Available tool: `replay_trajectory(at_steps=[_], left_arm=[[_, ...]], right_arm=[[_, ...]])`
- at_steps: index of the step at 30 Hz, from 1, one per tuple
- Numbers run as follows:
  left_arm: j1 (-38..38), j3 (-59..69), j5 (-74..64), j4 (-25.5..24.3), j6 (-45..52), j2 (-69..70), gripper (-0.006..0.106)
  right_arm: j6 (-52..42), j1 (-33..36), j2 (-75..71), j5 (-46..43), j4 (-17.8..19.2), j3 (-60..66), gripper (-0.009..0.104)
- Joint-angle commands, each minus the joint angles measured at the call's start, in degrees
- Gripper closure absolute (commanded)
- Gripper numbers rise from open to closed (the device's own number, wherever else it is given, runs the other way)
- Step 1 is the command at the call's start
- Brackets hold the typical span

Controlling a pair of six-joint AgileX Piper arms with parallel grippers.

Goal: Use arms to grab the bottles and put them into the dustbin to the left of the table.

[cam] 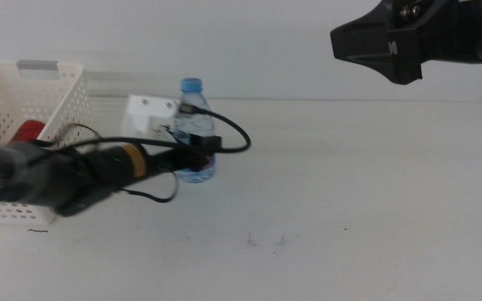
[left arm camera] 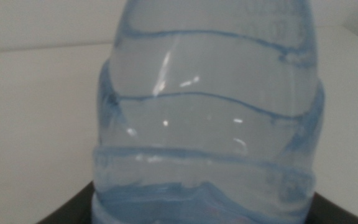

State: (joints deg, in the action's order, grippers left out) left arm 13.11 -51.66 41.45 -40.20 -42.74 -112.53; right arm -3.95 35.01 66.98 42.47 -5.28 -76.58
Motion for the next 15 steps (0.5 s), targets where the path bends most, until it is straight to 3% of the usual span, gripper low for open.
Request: replay_trajectory(at_steps=[1,5,15], left_arm=[[-0.30,3.62,-3.91,-4.65,-6.52,11.27,0.102],[2.01,5.67,-19.50,-7.08,-14.24,23.68,0.102],[6.69,5.20,-44.49,-5.37,-15.55,39.16,0.102]], right_arm=[[-0.07,-0.29,-0.35,-0.35,0.46,0.37,0.004],[-0.07,-0.29,-0.35,-0.35,0.46,0.37,0.004],[-0.07,-0.29,-0.35,-0.35,0.46,0.37,0.004]])
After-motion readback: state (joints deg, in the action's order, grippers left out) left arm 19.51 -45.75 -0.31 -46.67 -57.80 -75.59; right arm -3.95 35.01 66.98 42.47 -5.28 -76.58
